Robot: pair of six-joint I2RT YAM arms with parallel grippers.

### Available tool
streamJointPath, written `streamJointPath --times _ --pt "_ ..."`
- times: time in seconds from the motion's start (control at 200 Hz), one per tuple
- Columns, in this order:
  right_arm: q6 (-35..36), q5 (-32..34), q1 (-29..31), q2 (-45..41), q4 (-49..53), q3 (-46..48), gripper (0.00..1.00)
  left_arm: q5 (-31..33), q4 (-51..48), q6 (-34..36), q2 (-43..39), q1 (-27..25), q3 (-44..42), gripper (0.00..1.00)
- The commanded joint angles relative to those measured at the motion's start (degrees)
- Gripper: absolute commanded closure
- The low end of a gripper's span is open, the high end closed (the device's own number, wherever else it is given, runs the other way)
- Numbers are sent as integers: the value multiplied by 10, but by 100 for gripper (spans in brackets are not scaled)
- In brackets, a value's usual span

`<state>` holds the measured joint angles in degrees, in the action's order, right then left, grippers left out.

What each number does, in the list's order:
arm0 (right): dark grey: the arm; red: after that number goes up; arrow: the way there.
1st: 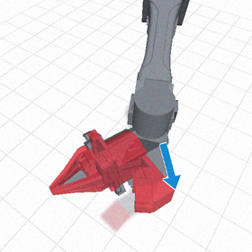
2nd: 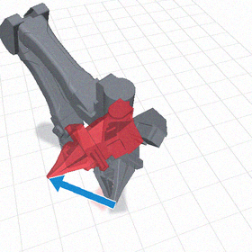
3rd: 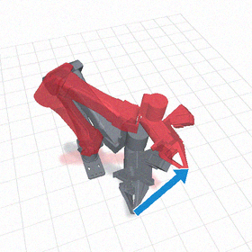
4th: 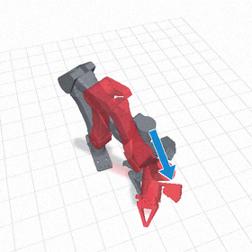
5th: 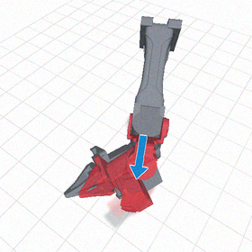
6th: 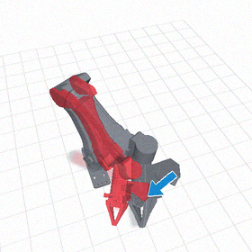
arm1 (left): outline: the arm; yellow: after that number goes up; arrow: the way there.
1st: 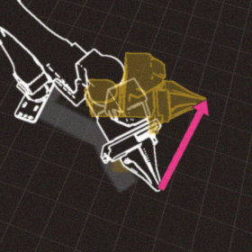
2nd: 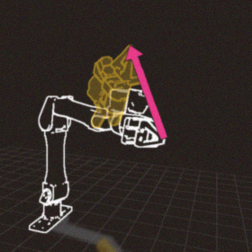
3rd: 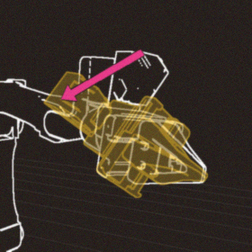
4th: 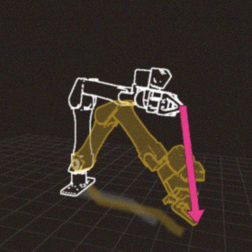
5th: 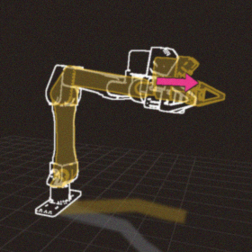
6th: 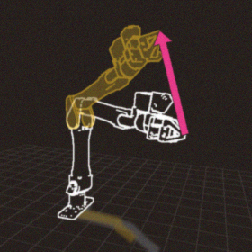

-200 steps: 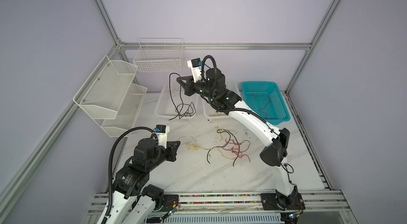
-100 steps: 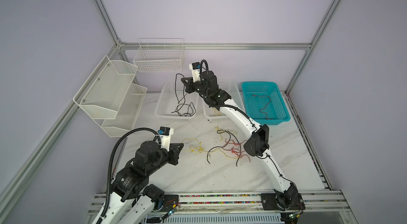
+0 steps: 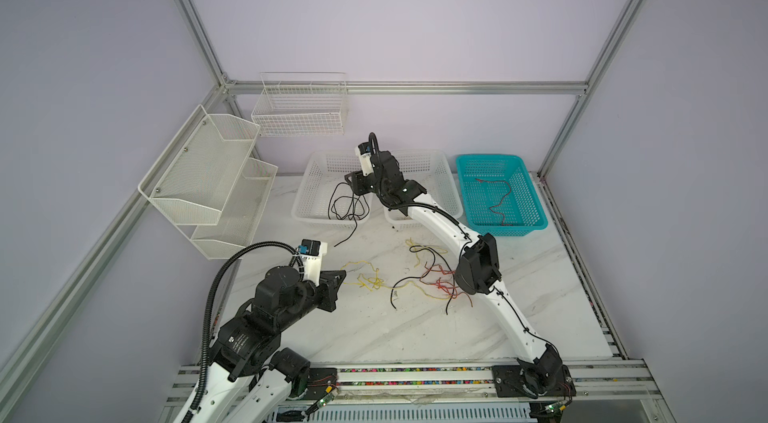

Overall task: Untangle the cables
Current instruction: 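Lower the black wire into the white basket and open the right gripper, then grasp the yellow wire held by the left gripper with the right gripper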

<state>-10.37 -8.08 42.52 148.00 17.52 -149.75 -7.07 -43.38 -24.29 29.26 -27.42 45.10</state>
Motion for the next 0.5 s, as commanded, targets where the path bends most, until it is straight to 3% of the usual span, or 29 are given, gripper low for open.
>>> streamJointPath --times 0.0,0.185,0.32,0.405,0.495 --pt "31 34 3 -56 34 26 47 6 22 7 -2 -2 -20 100" --pt "36 79 3 -124 40 121 40 7 23 7 -4 -2 -20 100" --pt "38 71 12 -175 27 204 39 10 22 7 -5 -3 -21 100" --pt "32 43 17 -239 -14 294 38 15 20 7 -3 -2 -20 100" --pt "29 -29 23 -343 -90 427 36 15 20 6 1 -2 -19 100"
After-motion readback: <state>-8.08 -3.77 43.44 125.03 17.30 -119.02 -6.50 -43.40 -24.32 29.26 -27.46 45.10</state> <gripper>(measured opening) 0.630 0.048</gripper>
